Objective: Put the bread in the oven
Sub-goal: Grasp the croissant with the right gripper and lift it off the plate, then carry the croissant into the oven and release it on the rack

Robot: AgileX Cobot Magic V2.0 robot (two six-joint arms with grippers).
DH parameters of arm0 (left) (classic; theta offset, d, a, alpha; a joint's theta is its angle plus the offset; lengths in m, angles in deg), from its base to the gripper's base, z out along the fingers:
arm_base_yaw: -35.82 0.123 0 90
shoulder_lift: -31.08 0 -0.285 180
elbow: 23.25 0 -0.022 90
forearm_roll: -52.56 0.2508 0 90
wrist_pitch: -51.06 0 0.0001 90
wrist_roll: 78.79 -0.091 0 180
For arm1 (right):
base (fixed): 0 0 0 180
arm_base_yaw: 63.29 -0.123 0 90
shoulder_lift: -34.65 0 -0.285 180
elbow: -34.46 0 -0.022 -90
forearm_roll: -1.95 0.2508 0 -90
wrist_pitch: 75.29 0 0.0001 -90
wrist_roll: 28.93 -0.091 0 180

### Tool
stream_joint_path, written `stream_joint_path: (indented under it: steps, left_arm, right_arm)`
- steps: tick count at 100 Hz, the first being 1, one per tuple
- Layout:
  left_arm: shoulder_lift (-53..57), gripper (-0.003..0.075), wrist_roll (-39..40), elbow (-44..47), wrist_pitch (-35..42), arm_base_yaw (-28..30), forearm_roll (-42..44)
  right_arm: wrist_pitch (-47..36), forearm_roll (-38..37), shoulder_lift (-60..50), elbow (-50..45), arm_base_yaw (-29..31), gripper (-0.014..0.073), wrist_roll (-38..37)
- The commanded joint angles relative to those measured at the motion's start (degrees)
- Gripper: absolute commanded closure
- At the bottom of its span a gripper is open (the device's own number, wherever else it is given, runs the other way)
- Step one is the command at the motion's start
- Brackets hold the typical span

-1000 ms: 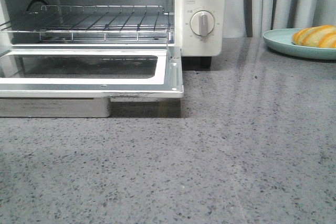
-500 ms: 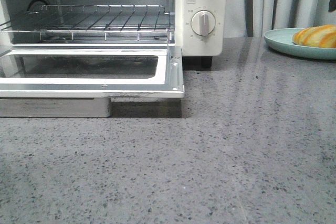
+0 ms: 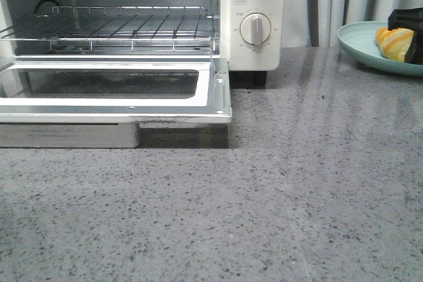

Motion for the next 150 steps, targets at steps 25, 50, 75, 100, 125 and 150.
stream_joint_path:
  steps: [25, 50, 75, 100, 125, 150]
  left_arm:
    - [-0.4, 0.0742, 0.6, -1.6, -0.4, 0.0, -2.7]
    - [-0.4, 0.0742, 0.6, -1.6, -0.5, 0.0, -2.9]
    - [-0.4, 0.0742, 0.6, -1.6, -0.2, 0.0, -2.9]
    - [-0.4, 0.0742, 0.6, -1.6, -0.2, 0.0, -2.9]
    - [2.2, 0.0742, 0.6, -1.6, -0.9, 0.0, -3.9]
    - [9.3, 0.0742, 0.6, -1.6, -1.1, 0.0, -3.9]
  right_arm:
    - [-2.1, 0.1, -8.6, 1.5, -0.3, 0.0663, 0.1]
    - [-6.7, -3.8, -26.7, 1.5, -9.3, 0.0663, 0.2]
    - [-5.8, -12.9, -38.7, 1.5, -38.4, 0.0663, 0.2]
    - [-5.6, -15.5, -30.9, 1.5, -57.3, 0.0662, 0.2]
    - [-3.4, -15.1, -17.6, 6.3, -54.2, 0.0662, 0.2]
    - [-0.6, -15.1, -7.4, 16.9, -50.0, 0.0662, 0.2]
